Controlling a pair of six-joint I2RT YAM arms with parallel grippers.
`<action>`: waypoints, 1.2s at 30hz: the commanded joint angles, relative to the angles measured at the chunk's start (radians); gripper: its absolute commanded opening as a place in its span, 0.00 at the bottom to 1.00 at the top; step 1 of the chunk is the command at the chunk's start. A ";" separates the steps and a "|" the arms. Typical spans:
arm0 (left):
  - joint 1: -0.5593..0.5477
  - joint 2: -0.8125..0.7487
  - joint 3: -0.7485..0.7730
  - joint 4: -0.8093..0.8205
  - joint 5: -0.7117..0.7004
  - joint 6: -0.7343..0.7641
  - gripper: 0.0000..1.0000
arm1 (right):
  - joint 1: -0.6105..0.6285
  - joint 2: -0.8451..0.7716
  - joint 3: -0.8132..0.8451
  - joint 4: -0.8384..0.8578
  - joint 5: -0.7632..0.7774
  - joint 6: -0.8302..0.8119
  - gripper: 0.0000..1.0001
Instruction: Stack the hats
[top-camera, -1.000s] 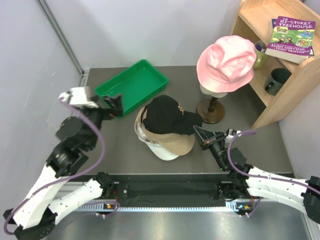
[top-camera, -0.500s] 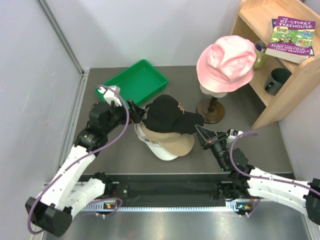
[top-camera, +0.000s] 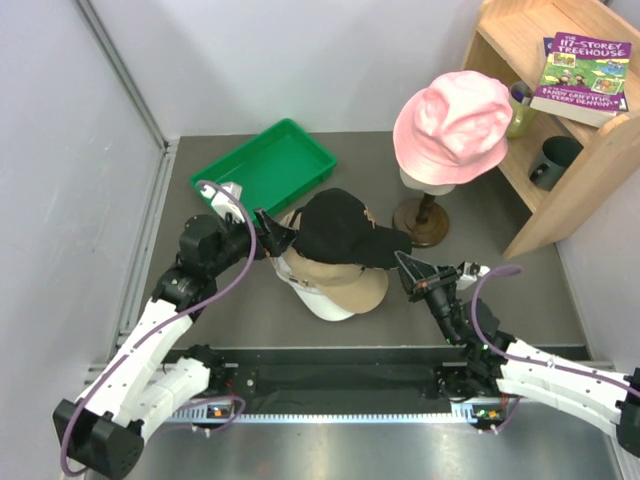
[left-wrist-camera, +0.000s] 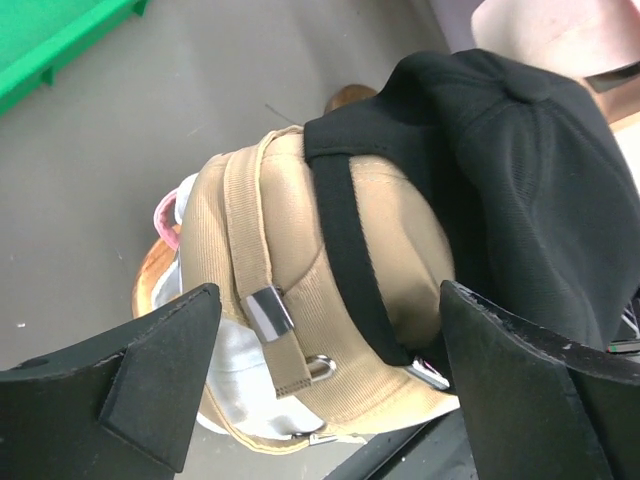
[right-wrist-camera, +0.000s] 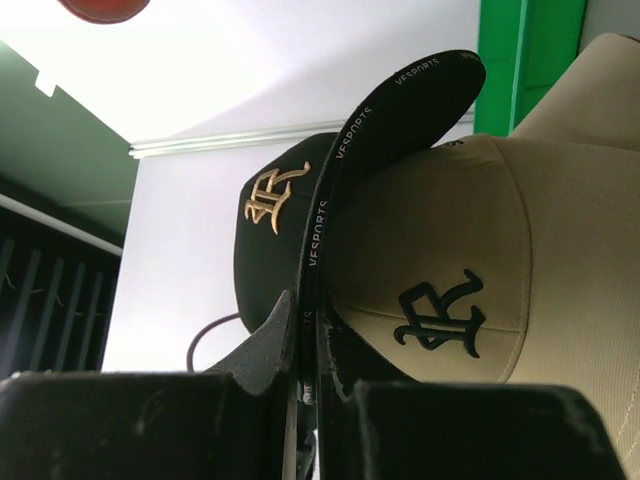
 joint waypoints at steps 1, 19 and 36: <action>0.006 0.053 0.055 -0.017 0.017 0.049 0.87 | 0.009 0.028 -0.169 0.023 -0.010 0.003 0.00; 0.006 0.119 0.121 -0.067 -0.057 0.118 0.53 | 0.009 0.130 -0.139 0.096 -0.044 -0.036 0.00; 0.006 0.113 0.176 -0.139 -0.165 0.179 0.00 | 0.009 0.190 -0.077 0.107 -0.086 -0.117 0.00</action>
